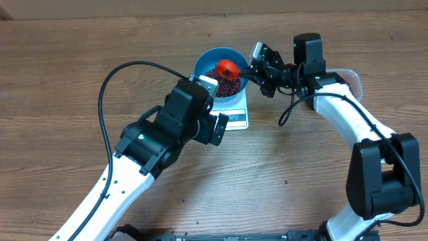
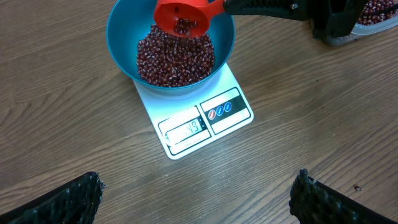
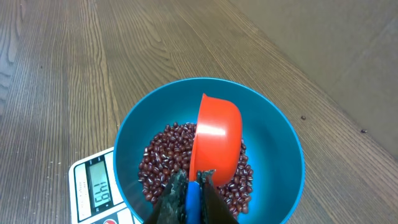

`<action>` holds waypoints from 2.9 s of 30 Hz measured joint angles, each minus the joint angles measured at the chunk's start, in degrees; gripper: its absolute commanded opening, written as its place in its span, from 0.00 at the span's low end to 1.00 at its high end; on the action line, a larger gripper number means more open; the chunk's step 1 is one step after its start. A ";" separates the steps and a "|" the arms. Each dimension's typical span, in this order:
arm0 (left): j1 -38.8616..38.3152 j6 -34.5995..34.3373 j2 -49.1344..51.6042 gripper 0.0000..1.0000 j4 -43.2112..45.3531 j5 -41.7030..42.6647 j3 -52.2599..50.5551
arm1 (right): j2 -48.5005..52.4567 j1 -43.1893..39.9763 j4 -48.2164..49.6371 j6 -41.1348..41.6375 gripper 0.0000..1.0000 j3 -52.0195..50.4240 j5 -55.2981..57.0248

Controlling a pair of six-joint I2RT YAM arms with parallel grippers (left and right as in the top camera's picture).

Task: Scoop item into bowl and weigh 150g on scale
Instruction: 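Tilt the scoop over the teal bowl and shake out the beans, then move the empty scoop right back to the bean container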

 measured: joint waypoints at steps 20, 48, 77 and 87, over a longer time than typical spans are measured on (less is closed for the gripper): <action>0.00 0.02 0.00 1.00 -0.02 0.02 0.00 | 0.00 0.00 -1.38 8.22 0.04 0.00 -0.02; 0.00 0.02 0.00 1.00 0.00 0.00 0.00 | 0.00 0.00 -1.53 11.82 0.04 0.00 -0.02; 0.00 0.02 0.00 1.00 0.00 0.02 0.00 | -0.26 -0.92 1.49 46.77 0.04 0.00 -5.88; 0.00 0.02 0.00 1.00 0.00 0.00 0.00 | -11.61 -7.74 -0.90 49.42 0.04 0.00 -9.07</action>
